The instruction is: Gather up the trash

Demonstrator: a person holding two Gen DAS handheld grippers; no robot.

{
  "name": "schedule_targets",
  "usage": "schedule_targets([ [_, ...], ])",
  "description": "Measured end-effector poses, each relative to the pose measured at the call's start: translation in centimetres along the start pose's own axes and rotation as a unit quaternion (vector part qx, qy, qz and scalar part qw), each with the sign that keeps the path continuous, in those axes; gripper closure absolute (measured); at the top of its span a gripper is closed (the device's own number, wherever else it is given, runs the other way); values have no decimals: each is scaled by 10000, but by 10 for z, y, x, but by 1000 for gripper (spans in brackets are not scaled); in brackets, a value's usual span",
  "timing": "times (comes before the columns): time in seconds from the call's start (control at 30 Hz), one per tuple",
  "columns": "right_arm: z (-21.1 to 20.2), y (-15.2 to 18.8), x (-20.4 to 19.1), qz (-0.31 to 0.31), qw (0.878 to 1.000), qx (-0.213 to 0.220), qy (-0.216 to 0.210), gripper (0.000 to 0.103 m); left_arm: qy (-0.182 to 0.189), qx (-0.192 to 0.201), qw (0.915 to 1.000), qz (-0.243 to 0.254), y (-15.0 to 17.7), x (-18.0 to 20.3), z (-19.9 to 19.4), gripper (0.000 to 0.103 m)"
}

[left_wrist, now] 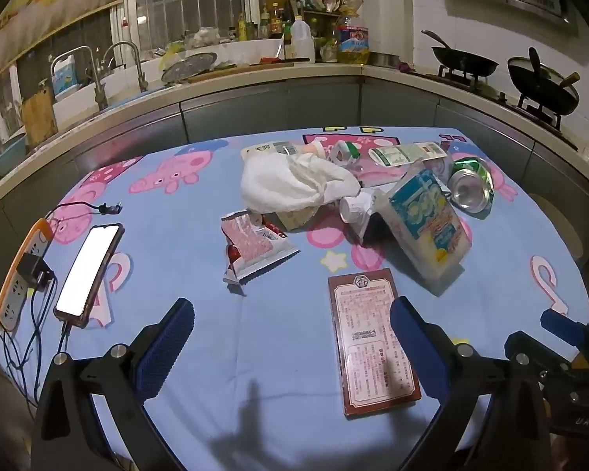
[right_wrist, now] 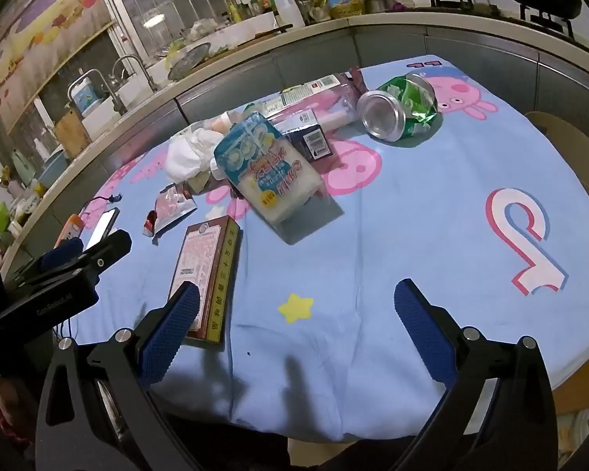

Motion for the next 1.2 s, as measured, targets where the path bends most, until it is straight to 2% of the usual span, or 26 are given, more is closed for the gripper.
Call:
schedule_targets([
  [0.57, 4, 1, 2, 38, 10000, -46, 4, 5, 24, -164, 9999, 19, 8, 0, 11, 4],
  [0.93, 4, 1, 1, 38, 10000, -51, 8, 5, 194, -284, 9994, -44, 12, 1, 11, 3],
  [1.2, 6, 1, 3, 43, 10000, -62, 5, 5, -321, -379, 9987, 65, 15, -3, 14, 3],
])
Point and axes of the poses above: each gripper's, at about its wrist camera, not at the fingertips, and z roughly the way its jaws point, x to its right, y to its underside, the point moved 5 cm from there along z, roughly the way its jaws point, and after that the axes turned 14 degrees about -y, right-handed, at the moved point
